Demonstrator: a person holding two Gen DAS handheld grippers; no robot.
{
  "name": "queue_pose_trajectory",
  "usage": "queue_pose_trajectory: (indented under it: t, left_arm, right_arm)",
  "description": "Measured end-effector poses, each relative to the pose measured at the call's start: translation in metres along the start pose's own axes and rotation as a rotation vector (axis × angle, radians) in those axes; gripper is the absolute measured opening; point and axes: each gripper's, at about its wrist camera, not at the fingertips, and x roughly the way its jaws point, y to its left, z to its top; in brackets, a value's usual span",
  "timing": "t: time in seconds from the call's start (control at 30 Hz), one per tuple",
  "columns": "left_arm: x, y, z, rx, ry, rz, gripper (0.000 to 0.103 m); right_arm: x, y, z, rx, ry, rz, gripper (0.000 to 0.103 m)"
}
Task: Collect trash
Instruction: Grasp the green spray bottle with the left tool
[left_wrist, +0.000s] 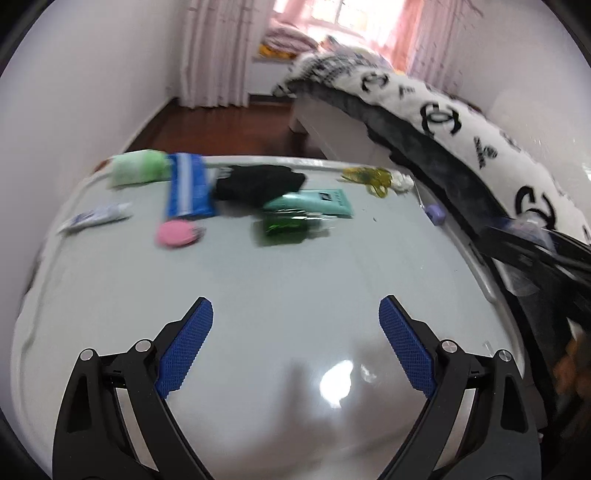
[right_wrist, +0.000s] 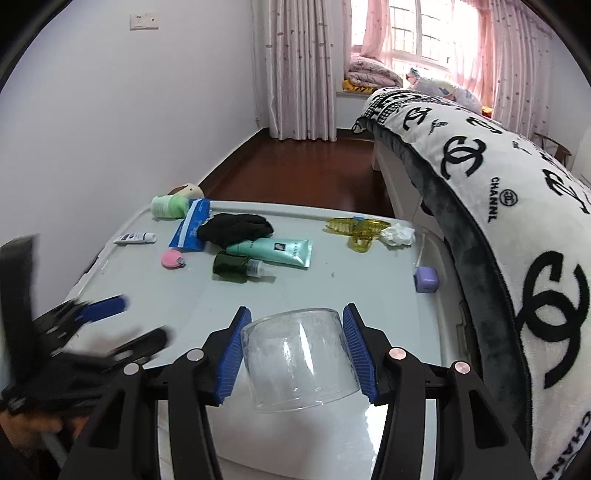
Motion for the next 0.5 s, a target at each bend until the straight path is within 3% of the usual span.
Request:
queue_pose_trajectory:
  t: [0.1,0.27,0.37,0.5]
  left_arm:
    - [0.039,-0.013,0.019,0.037,0.035,0.009,0.089]
    - [0.091,-0.027,0.041,0.105,0.073,0.105,0.089]
    - [0.109,-0.030,0.050,0.138,0.082,0.150,0.089]
    - [0.123,-0.026,0.058,0.102,0.093,0.167,0.089]
  right_arm:
    - [0.003,-0.008,-0.002,0.015,0.002,-0.003,0.051]
    - [0.004,-0.017,-0.004,0.017,0.004,0.000,0.051]
    - [0.003,-0.022,-0.005,0.025,0.001,0.009,0.051]
    - [0.001,-0.023,-0.003,0.031,-0.008,0.027,0.051]
